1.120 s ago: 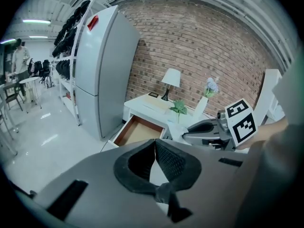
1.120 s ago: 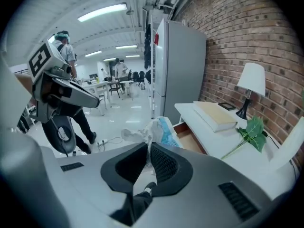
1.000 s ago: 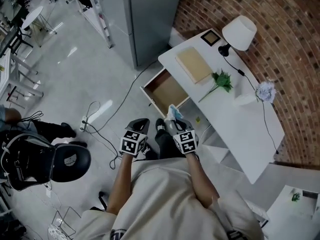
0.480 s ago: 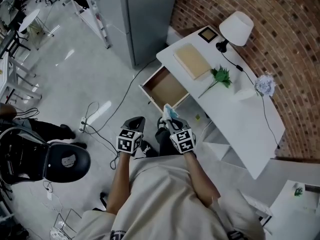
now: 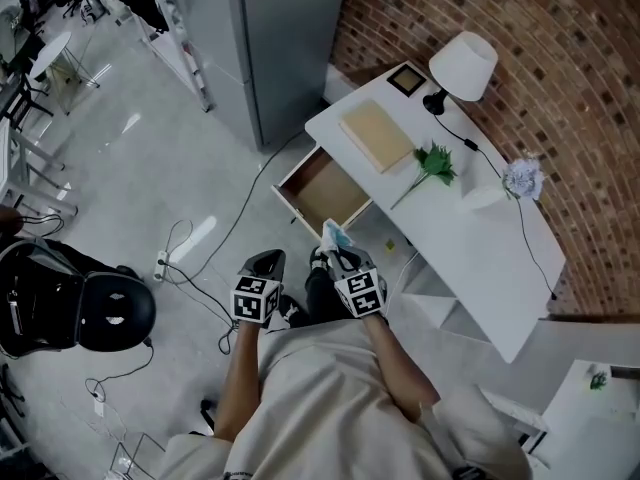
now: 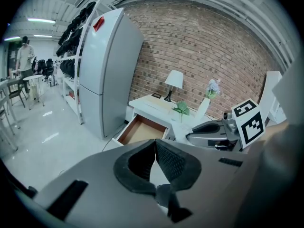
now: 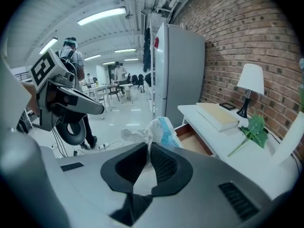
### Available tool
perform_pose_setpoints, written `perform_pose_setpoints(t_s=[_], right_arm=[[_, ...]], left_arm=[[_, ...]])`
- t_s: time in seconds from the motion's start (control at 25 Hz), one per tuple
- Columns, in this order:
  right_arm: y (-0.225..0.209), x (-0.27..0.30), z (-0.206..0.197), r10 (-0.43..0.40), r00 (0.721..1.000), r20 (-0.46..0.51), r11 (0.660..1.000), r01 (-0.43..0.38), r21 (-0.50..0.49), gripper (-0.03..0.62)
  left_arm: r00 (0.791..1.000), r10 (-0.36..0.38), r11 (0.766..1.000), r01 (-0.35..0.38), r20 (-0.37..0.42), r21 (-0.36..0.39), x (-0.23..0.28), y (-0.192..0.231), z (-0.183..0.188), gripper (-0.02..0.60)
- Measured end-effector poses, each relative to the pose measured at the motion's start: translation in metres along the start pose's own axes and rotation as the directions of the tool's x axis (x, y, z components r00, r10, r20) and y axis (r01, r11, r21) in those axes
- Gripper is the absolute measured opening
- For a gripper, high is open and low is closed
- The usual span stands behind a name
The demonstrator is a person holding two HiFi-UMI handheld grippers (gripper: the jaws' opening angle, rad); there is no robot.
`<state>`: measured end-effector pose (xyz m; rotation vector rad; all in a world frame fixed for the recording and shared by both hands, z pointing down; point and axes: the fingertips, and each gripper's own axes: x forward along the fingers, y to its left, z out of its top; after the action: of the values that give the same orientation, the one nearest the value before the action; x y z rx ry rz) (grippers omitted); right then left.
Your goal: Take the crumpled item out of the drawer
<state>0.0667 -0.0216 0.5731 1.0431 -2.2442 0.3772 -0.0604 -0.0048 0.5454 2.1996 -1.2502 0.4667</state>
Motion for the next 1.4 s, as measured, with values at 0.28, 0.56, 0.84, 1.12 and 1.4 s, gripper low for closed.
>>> perform_pose_setpoints(t_s=[0.28,0.56,0.84,1.12,1.4], right_arm=[[-0.012,0.0,0.001,-0.038,0.999,0.009,0.999,0.038,0.01,0.057],[-0.011,-0.001,0.007,-0.022,0.999,0.03,0.997,0.02,0.079,0.057],[-0.01,0.0,0.011,-0.005,0.999,0.046,0.992,-0.001,0.125,0.057],[-0.014,0.001,0.018,-0.005,0.998,0.065,0.986,-0.005,0.166,0.057],[-0.013,0.0,0.019,-0.005,0.998,0.06,0.993,-0.002,0.119,0.056]], left_arm=[[0.999,-0.02,1.0,0.02,0.027,-0.012,0.004,0.001,0.005,0.015],[0.999,-0.035,0.999,0.035,0.033,0.012,0.005,-0.004,0.008,0.015],[0.999,-0.034,0.999,0.033,0.043,0.006,0.006,-0.001,0.01,0.015],[0.997,-0.03,0.999,0.031,0.076,-0.014,0.005,0.002,0.017,0.015],[0.997,-0.021,1.0,0.021,0.072,0.005,0.008,0.001,0.02,0.016]])
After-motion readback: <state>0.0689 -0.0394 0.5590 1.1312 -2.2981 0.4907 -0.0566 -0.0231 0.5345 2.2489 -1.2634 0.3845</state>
